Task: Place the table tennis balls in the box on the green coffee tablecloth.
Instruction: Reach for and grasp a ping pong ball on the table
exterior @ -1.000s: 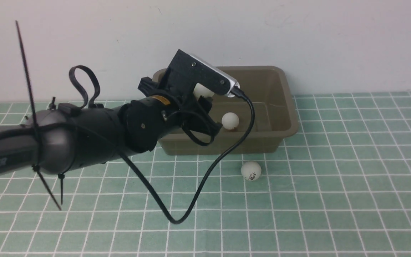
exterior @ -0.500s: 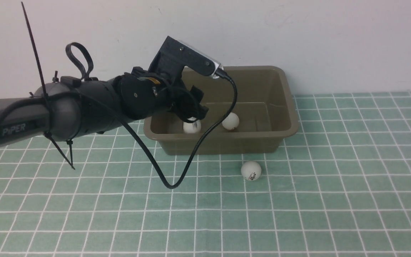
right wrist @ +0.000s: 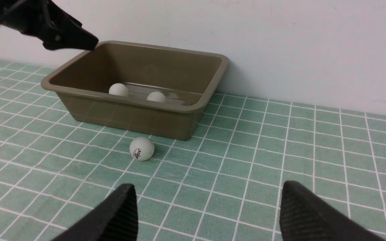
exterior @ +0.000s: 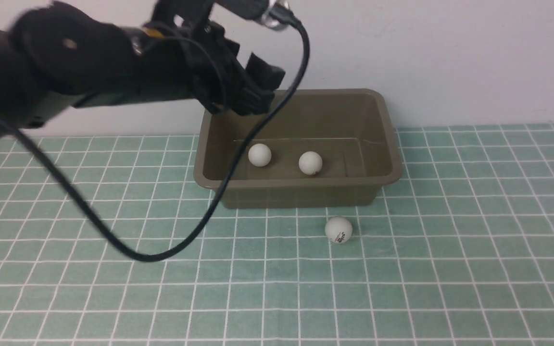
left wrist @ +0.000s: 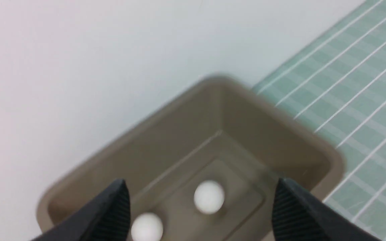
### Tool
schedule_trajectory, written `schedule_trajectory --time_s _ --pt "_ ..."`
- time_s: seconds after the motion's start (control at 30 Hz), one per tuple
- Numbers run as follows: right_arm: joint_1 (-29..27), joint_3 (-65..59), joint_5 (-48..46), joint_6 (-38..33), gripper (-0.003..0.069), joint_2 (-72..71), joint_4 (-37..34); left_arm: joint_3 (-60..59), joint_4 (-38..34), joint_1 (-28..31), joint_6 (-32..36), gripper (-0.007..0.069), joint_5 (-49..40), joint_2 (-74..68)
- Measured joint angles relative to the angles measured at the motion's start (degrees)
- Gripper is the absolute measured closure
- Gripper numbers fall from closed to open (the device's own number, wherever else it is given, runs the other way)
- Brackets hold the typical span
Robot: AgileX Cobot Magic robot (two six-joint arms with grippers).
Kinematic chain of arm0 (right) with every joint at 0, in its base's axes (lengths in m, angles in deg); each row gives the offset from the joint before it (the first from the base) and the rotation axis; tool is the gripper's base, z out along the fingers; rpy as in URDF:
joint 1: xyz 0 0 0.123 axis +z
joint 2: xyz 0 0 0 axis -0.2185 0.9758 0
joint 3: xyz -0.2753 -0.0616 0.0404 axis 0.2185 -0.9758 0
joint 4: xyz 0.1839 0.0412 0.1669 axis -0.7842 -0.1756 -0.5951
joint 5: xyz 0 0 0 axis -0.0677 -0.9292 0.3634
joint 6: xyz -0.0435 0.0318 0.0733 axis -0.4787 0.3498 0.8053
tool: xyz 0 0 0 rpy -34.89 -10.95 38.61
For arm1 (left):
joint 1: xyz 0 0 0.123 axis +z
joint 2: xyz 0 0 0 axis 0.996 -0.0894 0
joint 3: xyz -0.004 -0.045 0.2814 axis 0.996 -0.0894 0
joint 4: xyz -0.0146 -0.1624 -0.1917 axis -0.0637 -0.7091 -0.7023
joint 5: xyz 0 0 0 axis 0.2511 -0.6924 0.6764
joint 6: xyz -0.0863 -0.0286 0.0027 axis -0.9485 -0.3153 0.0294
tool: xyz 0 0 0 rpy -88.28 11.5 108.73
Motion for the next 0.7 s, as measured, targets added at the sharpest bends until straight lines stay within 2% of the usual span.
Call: schedule_trajectory --time_s 0.13,0.27,0.37,0.5,0.57,0.7 --pt "0.0 0.0 0.0 -5.5 0.0144 0.7 -7.0 0.0 0.6 0.0 -0.6 0.0114 -7.8 8.3" --pt "0.0 0.0 0.0 -16.0 0.0144 5.9 -15.7 0.0 8.2 0.0 -3.7 0.0114 -15.5 15.2" --pt "0.0 0.0 0.1 -24.0 0.0144 10.8 -22.0 0.0 15.6 0.6 -11.5 0.0114 -18.6 17.7" --pt "0.0 0.6 2.5 -32.3 0.0144 17.0 -29.1 0.0 30.5 1.1 -27.9 0.0114 -26.3 20.8" --pt "0.0 2.3 4.5 -37.3 0.0144 21.8 -33.3 0.0 36.6 1.1 -34.0 0.0114 -29.7 21.8" --pt "0.0 6.0 5.8 -45.8 0.0144 31.7 -41.4 0.0 42.4 1.1 -39.8 0.0114 -34.0 24.1"
